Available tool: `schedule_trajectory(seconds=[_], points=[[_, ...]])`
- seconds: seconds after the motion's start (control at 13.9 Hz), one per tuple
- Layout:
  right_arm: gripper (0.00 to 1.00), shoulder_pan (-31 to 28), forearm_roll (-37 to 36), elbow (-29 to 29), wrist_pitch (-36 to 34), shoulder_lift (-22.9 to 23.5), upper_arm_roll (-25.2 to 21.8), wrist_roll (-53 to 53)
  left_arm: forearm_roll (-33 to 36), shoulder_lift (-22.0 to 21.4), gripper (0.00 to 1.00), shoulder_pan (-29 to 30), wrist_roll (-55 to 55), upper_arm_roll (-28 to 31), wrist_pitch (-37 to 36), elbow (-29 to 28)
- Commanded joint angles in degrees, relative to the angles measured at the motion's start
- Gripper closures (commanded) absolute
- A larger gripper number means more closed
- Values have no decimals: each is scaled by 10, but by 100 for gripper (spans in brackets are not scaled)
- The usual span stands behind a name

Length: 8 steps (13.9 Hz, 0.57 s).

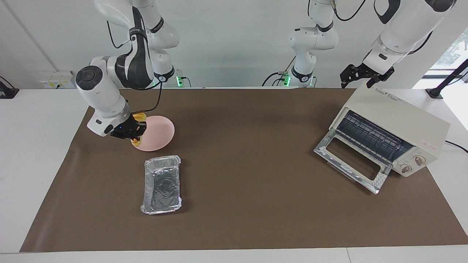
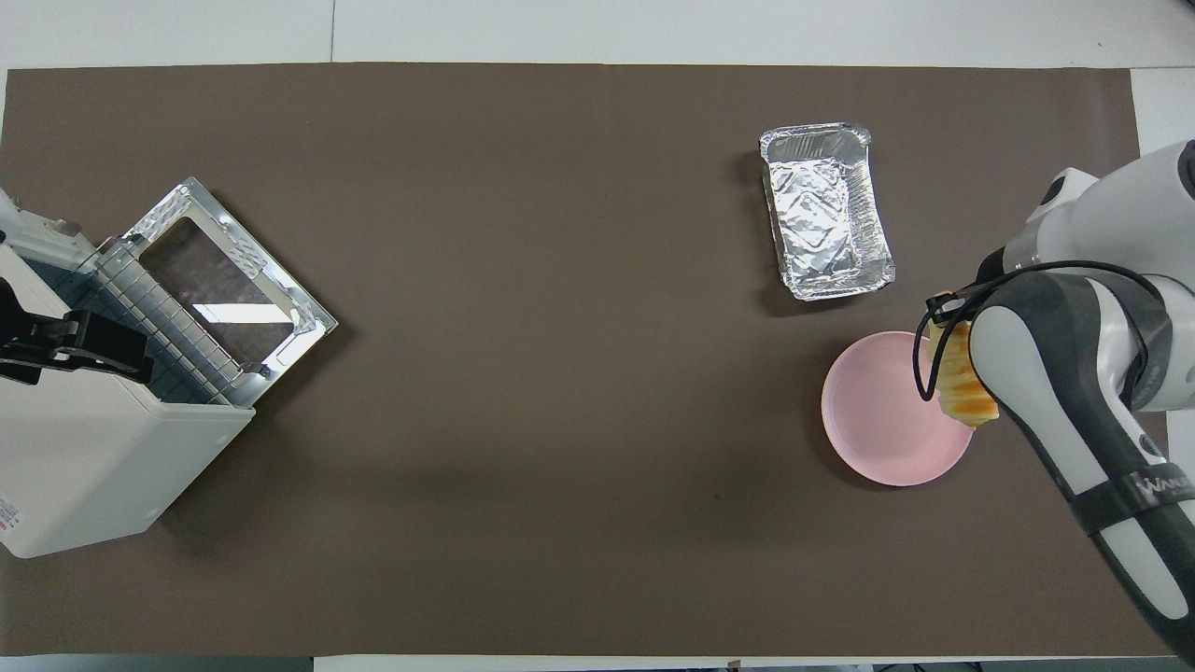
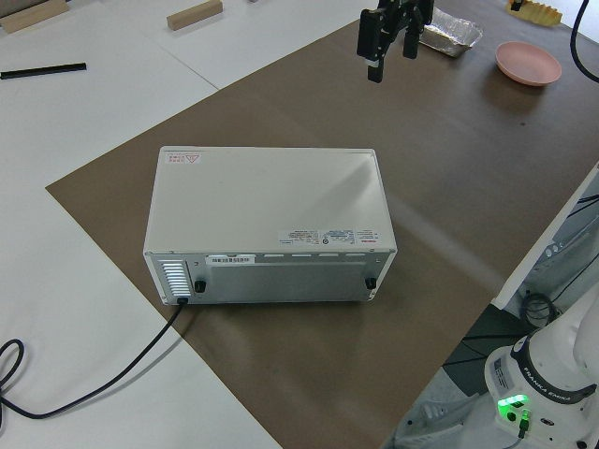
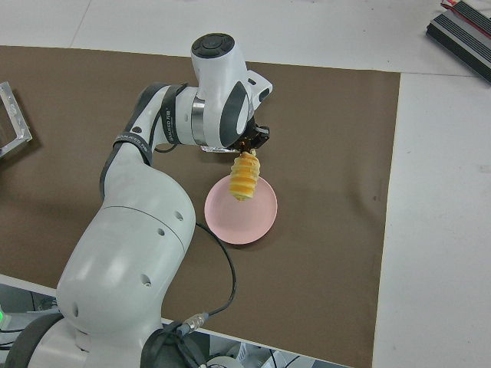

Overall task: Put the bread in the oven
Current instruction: 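Lift the bread roll with the right gripper toward the foil tray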

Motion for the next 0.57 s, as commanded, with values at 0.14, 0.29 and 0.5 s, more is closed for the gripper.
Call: schedule_trajectory(seconds=[0.14, 0.29, 0.5], points=[[100, -4, 16, 154, -52, 86, 2, 17, -4, -12, 0, 5, 3, 0, 8, -11], [100, 2, 18, 260, -94, 157, 2, 42, -4, -12, 0, 5, 3, 0, 8, -11], [100, 23, 14, 361, -96, 251, 1, 94, -3, -12, 0, 5, 3, 0, 8, -11]])
